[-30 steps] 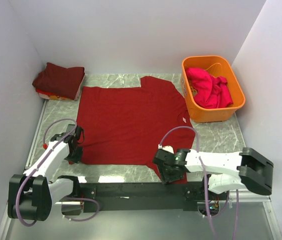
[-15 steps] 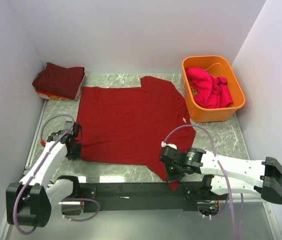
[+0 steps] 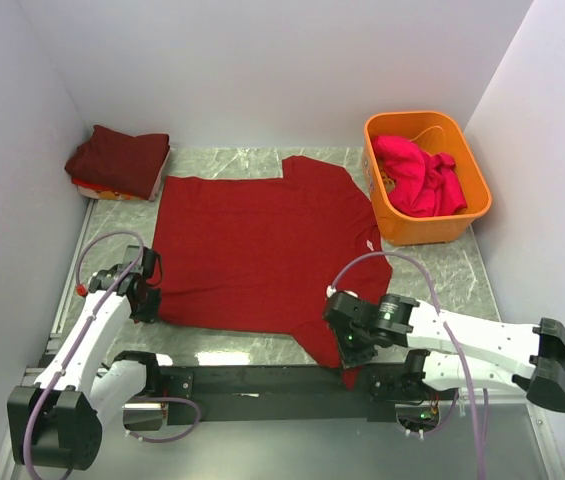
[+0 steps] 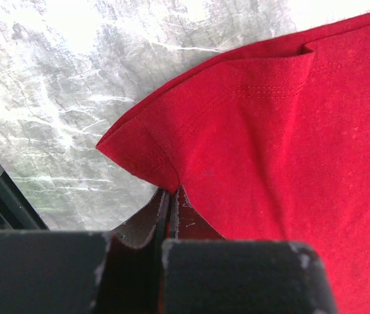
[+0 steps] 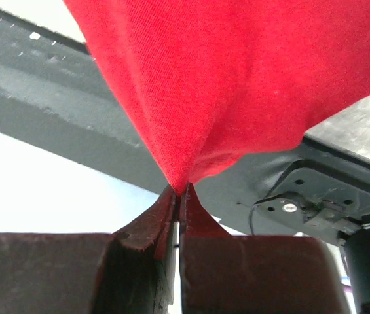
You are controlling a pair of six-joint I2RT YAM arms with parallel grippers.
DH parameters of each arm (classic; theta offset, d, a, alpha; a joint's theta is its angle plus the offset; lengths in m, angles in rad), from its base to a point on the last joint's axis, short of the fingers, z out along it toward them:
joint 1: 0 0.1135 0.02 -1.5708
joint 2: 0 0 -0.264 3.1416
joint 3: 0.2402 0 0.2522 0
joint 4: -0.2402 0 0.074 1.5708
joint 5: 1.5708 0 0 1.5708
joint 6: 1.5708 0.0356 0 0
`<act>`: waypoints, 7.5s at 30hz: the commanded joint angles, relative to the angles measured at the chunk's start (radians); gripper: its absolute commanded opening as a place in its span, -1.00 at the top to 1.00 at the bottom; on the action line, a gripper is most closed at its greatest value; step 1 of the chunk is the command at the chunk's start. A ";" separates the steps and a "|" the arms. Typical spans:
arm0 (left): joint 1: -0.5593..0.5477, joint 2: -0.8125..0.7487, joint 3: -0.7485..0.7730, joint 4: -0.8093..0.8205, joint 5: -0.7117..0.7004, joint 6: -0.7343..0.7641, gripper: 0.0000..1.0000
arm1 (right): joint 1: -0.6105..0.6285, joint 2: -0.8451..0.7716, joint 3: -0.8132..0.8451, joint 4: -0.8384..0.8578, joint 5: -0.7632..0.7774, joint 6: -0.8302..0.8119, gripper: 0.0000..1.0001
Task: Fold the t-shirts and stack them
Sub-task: Fold the tshirt
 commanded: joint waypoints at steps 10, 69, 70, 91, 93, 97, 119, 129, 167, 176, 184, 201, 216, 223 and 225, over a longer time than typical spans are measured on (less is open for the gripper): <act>0.005 0.074 0.075 0.109 0.059 0.056 0.99 | -0.334 0.054 0.237 -0.079 0.174 -0.278 1.00; 0.065 0.526 0.370 0.520 0.100 0.269 -0.99 | -0.689 0.646 0.529 0.464 0.027 -0.485 -0.65; 0.063 0.521 0.355 0.534 0.129 0.282 -0.99 | -0.687 0.635 0.472 0.487 -0.002 -0.484 -0.66; 0.069 0.601 0.219 0.615 0.128 0.380 -0.99 | -0.689 0.936 0.758 0.664 -0.109 -0.341 -0.70; 0.069 0.598 0.222 0.608 0.125 0.383 -0.99 | -0.689 0.960 0.818 0.638 -0.057 -0.314 -0.70; 0.069 0.562 0.226 0.595 0.111 0.389 -0.99 | -0.689 1.011 0.964 0.506 0.074 -0.326 -0.71; 0.077 0.627 0.190 0.686 0.204 0.405 -0.99 | -0.705 0.848 0.544 0.562 0.137 -0.291 -0.71; 0.084 0.667 0.173 0.671 0.171 0.406 -0.99 | -0.748 0.953 0.800 0.570 0.355 -0.439 -0.71; 0.046 0.573 0.146 0.563 0.132 0.414 -0.99 | -0.601 0.614 0.168 0.424 0.154 -0.274 -0.72; 0.046 0.312 -0.028 0.313 0.028 0.296 -0.99 | -0.436 0.410 -0.017 0.335 0.063 -0.073 -0.73; 0.046 0.194 0.090 0.287 0.030 0.314 -0.99 | -0.425 0.285 0.187 0.274 0.241 -0.184 -0.74; 0.057 0.824 0.837 0.328 -0.056 0.429 -0.99 | -0.735 0.503 0.668 0.647 0.260 -0.324 -0.87; 0.127 1.177 1.101 0.278 -0.153 0.393 -0.57 | -0.741 0.666 0.762 0.621 0.163 -0.377 -0.87; 0.132 1.240 1.104 0.282 -0.162 0.394 -0.26 | -0.745 0.680 0.753 0.613 0.154 -0.383 -0.87; 0.134 1.262 1.138 0.258 -0.167 0.394 -0.15 | -0.747 0.677 0.744 0.608 0.143 -0.387 -0.87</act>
